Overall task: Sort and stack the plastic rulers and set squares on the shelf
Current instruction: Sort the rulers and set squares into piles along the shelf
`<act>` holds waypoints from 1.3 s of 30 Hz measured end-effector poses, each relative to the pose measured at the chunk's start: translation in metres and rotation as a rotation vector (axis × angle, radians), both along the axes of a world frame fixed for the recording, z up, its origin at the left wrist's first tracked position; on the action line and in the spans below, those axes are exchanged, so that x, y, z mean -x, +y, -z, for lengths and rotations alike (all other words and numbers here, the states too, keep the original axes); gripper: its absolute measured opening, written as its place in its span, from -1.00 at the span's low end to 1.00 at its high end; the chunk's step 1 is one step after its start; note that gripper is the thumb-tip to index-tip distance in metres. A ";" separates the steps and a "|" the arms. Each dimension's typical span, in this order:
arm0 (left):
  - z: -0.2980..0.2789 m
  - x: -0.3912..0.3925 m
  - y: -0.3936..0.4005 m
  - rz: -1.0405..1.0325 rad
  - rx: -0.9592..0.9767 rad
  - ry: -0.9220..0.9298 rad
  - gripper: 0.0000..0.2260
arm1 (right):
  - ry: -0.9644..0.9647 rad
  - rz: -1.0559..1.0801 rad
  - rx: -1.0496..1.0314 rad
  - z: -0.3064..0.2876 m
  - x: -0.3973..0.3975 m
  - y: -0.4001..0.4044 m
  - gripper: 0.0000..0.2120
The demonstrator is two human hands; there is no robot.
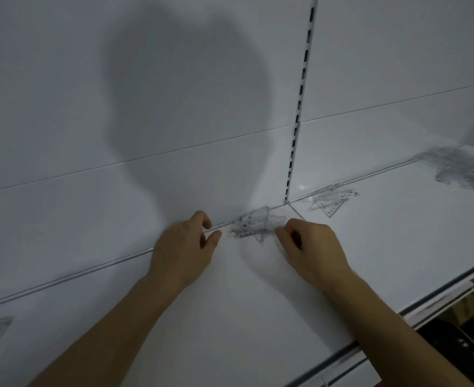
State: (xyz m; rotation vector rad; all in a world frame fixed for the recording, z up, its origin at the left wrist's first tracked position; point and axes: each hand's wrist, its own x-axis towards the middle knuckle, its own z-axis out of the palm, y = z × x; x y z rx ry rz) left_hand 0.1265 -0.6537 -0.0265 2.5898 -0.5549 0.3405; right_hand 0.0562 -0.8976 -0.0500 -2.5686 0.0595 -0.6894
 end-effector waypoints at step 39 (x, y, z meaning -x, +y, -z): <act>0.011 0.215 0.649 -0.521 0.036 0.098 -0.65 | 0.524 -0.801 0.318 -0.042 0.102 0.644 -0.29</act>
